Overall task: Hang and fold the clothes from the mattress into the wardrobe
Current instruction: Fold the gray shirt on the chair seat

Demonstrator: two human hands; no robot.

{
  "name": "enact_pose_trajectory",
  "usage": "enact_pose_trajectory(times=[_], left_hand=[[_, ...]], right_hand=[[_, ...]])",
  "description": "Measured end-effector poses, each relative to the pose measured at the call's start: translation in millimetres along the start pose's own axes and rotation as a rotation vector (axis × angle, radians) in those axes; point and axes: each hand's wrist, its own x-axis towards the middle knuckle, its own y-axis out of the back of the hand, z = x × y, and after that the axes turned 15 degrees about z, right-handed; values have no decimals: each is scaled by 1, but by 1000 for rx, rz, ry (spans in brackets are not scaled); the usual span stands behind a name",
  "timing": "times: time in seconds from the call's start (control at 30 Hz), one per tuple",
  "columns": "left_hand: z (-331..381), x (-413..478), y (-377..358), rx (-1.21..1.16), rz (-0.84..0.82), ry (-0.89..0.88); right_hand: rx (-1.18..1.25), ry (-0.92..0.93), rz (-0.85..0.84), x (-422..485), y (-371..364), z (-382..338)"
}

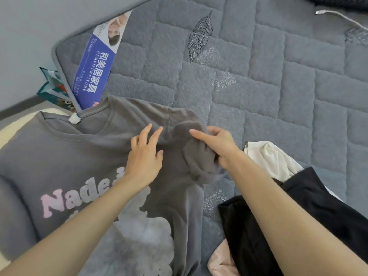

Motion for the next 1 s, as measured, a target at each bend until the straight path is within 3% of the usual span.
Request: enact_pose_trajectory(times=[0.07,0.13,0.23,0.33,0.47,0.6,0.83,1.0], left_hand=[[0,3,-1,67,52,-49],[0,6,-4,114,59,-70],[-1,7,-10,171,-6,-76],[3,7,-14,190,-40,-118],[5,11,-21,210,-236,-93],[6,20,-22,190,-270,-80],[-12,15,10,-235,31,56],[-62,-18,45,-301,164,143]], right_hand=[[186,311,198,-1,9,-6],[211,485,387,-1,23,-6],[-14,336,579,18,39,18],[-277,130,402,42,41,35],[-368,108,390,54,37,19],[-440,136,360,54,37,22],[-237,499,362,-8,30,-6],[-146,607,48,-82,-32,-32]])
